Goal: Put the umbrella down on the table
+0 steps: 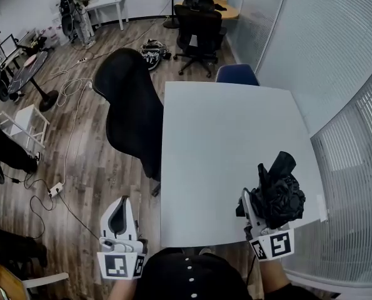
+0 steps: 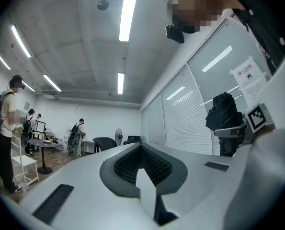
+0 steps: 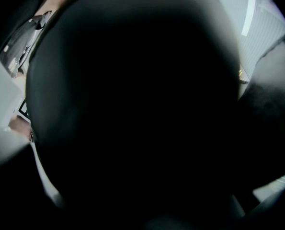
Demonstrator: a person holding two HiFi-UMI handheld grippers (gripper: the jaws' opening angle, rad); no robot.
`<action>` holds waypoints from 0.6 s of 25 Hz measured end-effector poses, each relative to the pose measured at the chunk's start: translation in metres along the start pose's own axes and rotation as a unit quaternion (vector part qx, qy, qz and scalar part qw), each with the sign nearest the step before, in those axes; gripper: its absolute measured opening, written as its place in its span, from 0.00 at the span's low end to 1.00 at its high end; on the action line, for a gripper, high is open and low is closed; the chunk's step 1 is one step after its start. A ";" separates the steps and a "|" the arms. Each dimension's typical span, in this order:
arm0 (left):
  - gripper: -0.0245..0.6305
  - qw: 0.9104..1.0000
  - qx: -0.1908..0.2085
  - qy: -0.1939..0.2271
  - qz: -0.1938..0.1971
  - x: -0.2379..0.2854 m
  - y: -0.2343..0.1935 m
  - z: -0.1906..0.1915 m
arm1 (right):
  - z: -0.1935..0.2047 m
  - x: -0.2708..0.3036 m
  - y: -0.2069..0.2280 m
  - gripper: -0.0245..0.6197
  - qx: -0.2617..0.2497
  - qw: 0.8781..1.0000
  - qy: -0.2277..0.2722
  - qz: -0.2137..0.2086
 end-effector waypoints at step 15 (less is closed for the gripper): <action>0.06 0.999 -0.010 -0.035 0.037 0.044 -0.025 0.022 | 0.008 0.026 -0.009 0.43 -0.006 0.999 -0.040 0.013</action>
Point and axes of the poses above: the fingertips, and each gripper's own axes: x forward along the fingers, y to its right, z out of its underside, the point moved 9 cm from there along -x, backward along the fingers, and after that the axes turned 9 degrees about -z, right-handed, at the moved point
